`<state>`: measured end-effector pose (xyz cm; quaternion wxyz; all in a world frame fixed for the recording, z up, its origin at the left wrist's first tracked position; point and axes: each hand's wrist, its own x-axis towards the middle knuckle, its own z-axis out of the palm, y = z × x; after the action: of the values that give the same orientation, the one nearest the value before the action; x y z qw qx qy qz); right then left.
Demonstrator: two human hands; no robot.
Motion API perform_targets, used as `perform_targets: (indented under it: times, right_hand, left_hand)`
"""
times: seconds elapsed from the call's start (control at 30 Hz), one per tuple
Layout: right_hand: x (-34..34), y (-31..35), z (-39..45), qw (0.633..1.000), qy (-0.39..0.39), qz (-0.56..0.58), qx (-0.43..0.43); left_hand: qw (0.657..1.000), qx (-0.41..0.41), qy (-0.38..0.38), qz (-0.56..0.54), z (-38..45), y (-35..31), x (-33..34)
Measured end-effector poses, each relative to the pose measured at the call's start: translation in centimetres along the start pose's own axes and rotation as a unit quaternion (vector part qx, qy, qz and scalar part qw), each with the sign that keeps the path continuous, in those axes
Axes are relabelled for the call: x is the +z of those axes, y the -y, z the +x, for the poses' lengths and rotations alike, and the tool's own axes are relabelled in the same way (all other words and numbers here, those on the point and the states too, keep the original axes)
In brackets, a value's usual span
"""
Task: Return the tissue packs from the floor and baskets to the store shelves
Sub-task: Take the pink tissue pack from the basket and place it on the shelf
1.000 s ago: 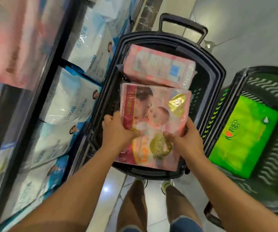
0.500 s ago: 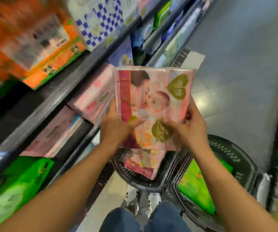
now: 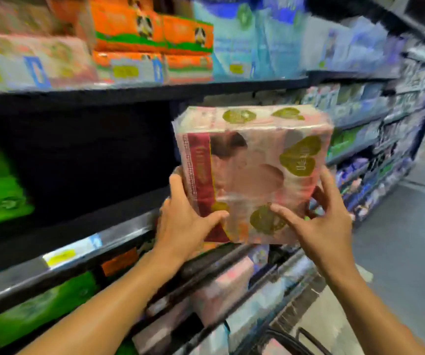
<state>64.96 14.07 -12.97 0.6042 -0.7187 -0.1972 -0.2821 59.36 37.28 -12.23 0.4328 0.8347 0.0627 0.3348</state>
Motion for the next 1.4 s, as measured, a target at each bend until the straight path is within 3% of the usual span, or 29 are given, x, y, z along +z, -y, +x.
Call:
perform_targets:
  times: [0.17, 0.27, 0.33, 0.4, 0.47, 0.63, 0.77, 0.93, 1.03, 1.13, 1.27, 1.33, 1.4]
  right_hand:
    - [9.5, 5.8, 1.4, 0.99, 0.021, 0.112, -0.085]
    - [15.8, 8.5, 0.8, 0.979, 0.062, 0.162, -0.103]
    - [19.8, 9.8, -0.3, 0.976, 0.108, 0.162, -0.098]
    - [23.4, 10.8, -1.5, 0.971, 0.153, 0.158, -0.097]
    - [26.8, 11.5, -2.7, 0.965, 0.198, 0.148, -0.091]
    - [32.8, 11.4, -5.7, 0.951, 0.28, 0.126, -0.027]
    - [35.0, 12.2, -5.5, 0.951, 0.28, 0.134, -0.006]
    - [35.1, 11.5, -5.3, 0.955, 0.282, 0.057, -0.071]
    - [35.0, 10.8, -5.3, 0.934, 0.306, -0.09, -0.161]
    - [35.9, 10.2, -4.1, 0.909, 0.28, -0.202, -0.232]
    - [38.1, 8.3, -0.7, 0.892, 0.268, -0.274, -0.24]
    - [39.4, 7.4, 1.4, 0.876, 0.297, -0.305, -0.227]
    - [40.9, 6.2, 3.4, 0.825, 0.353, -0.38, -0.226]
  left_hand:
    - [0.991, -0.053, -0.08, 0.092, 1.8, 0.7, -11.1]
    - [0.983, -0.031, -0.113, 0.14, 0.9, 2.5, -16.8]
    - [0.972, -0.026, -0.133, 0.191, 0.3, 4.1, -20.5]
    - [0.956, -0.135, -0.101, 0.24, -0.3, 5.5, -23.8]
    - [0.941, -0.183, -0.116, 0.261, -1.0, 7.4, -26.4]
    - [0.926, -0.183, -0.139, 0.3, -2.5, 10.5, -29.8]
    - [0.948, -0.165, -0.148, 0.23, -1.4, 12.4, -31.4]
    - [0.958, -0.107, -0.108, 0.245, -0.8, 14.0, -30.7]
    - [0.942, -0.092, -0.044, 0.319, -0.3, 14.7, -29.8]
    - [0.925, -0.07, -0.056, 0.369, 1.2, 15.9, -28.8]
    - [0.9, -0.097, -0.039, 0.423, 4.2, 16.3, -27.6]
    - [0.888, -0.123, -0.033, 0.442, 6.2, 16.8, -26.4]
    - [0.883, -0.136, -0.038, 0.447, 8.2, 17.9, -25.1]
